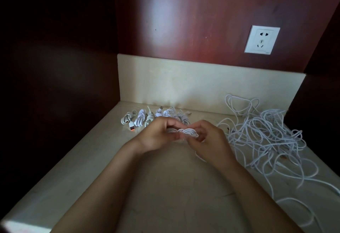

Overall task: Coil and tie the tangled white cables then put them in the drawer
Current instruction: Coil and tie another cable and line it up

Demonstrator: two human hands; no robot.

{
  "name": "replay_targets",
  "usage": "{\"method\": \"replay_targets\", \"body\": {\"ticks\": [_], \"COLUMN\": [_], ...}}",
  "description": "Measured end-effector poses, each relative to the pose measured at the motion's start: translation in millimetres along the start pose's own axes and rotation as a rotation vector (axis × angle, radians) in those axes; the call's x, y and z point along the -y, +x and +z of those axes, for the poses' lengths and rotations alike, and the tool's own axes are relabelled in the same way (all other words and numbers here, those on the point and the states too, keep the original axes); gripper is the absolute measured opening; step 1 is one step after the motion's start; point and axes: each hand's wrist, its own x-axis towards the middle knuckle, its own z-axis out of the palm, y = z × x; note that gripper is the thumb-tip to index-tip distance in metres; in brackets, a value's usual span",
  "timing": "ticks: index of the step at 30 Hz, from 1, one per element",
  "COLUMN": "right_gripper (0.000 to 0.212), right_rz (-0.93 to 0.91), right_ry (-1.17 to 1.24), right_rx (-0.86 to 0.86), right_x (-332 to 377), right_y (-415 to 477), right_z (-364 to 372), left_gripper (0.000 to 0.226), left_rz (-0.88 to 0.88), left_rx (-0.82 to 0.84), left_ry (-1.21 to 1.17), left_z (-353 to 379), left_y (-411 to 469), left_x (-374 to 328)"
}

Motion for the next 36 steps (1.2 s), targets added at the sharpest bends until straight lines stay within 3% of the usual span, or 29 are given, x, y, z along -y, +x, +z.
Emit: {"method": "replay_targets", "body": {"ticks": [3, 6, 8, 14, 19, 25, 29, 33, 36], "right_gripper": [0.013, 0.014, 0.019, 0.019, 0.018, 0.015, 0.029, 0.038, 0.035], "right_rz": [-0.012, -0.053, -0.100, -0.347, -0.260, -0.039, 0.046, 0.077, 0.125], "right_ry": [0.062, 0.055, -0.014, -0.237, -0.417, -0.426, -0.389, -0.278, -0.251], "right_rx": [-0.093, -0.135, -0.147, -0.148, -0.112, 0.012, 0.179, 0.201, 0.244], "right_x": [7, 20, 28, 23, -6, -42, -55, -61, -53], "right_y": [3, 6, 12, 42, 62, 79, 76, 71, 67], "right_z": [-3, -10, -16, -40, -33, -11, -1, -9, -22], "left_gripper": [0.024, 0.031, 0.028, 0.026, 0.033, 0.035, 0.037, 0.045, 0.046], "left_rz": [0.075, 0.144, 0.132, -0.014, 0.040, 0.096, 0.040, -0.059, -0.017], "left_rx": [-0.053, -0.215, -0.276, -0.141, -0.125, -0.032, 0.077, 0.110, 0.016], "left_ry": [0.037, 0.476, 0.633, 0.699, 0.814, 1.022, 1.212, 1.128, 1.007], "left_z": [-3, -7, -8, -5, 3, 14, 16, 18, 21], "left_y": [2, 7, 16, 74, 114, 144, 146, 140, 130], "left_x": [2, 5, -10, -47, -23, 28, 47, 49, 43]}}
